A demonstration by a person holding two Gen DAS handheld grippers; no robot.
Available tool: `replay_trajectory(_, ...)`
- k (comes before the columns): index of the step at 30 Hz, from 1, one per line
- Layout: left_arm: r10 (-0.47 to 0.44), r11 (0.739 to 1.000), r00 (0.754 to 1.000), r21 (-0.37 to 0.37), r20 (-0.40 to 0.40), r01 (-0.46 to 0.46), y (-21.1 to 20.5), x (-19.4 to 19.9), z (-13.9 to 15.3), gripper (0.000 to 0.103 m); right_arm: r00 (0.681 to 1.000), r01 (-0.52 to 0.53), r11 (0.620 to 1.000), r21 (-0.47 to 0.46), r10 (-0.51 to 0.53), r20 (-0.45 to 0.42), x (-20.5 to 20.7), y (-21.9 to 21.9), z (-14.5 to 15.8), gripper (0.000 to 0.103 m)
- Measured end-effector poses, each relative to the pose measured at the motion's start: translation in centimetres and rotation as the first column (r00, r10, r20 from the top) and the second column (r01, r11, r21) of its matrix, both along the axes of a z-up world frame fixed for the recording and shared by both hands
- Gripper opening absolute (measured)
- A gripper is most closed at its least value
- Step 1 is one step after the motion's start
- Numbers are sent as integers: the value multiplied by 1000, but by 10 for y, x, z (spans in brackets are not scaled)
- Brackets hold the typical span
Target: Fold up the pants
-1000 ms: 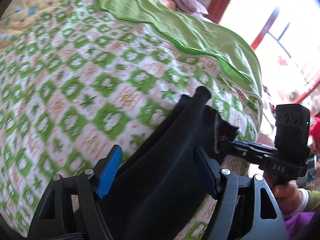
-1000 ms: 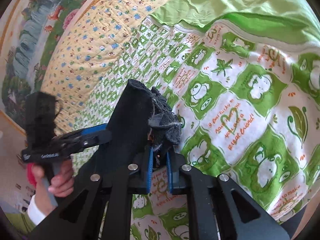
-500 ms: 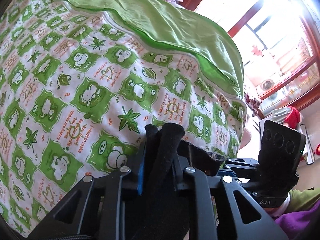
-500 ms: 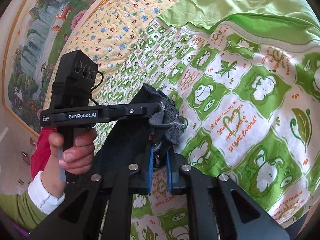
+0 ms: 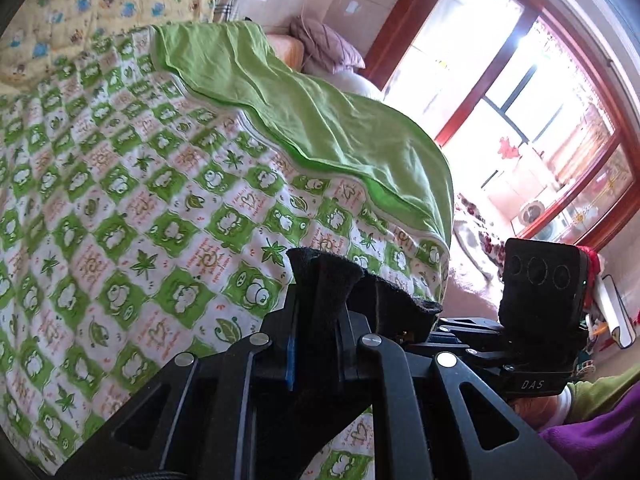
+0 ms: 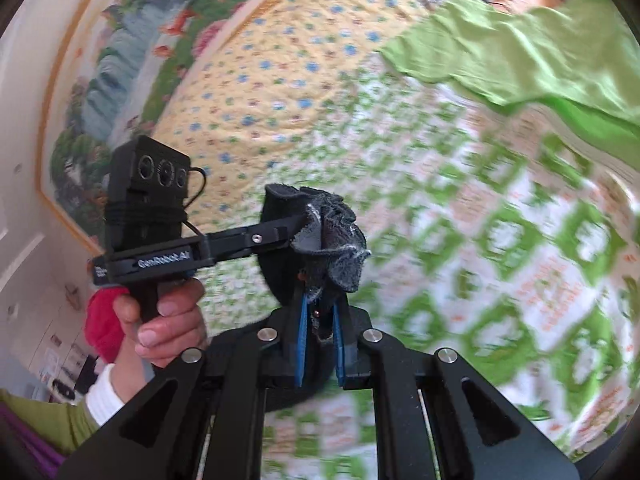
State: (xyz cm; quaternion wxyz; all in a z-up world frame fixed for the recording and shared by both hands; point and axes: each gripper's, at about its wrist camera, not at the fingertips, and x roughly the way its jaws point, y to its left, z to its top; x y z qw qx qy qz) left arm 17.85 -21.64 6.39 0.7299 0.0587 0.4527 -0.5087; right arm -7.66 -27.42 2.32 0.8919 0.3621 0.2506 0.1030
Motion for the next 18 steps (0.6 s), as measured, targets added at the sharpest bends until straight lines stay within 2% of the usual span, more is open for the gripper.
replay_trajectory(4, 72, 995, 997, -62, 0, -72, 41, -4, 12, 13, 993, -110, 994, 11, 110, 50, 16, 29, 17, 12)
replay_trajectory(10, 171, 979, 985, -113, 22, -168, 100, -19, 17, 12, 967, -250, 968, 4, 249, 56, 42, 80, 21, 12)
replay_trajectory(12, 208, 972, 978, -119, 26, -203, 119, -23, 14, 12, 959, -279, 960, -1, 279, 49, 48, 94, 20, 12)
replay_trajectory(18, 309, 941, 950, -136, -38, -311, 178, -30, -15, 12, 924, -384, 923, -13, 383, -6, 62, 130, 5, 12)
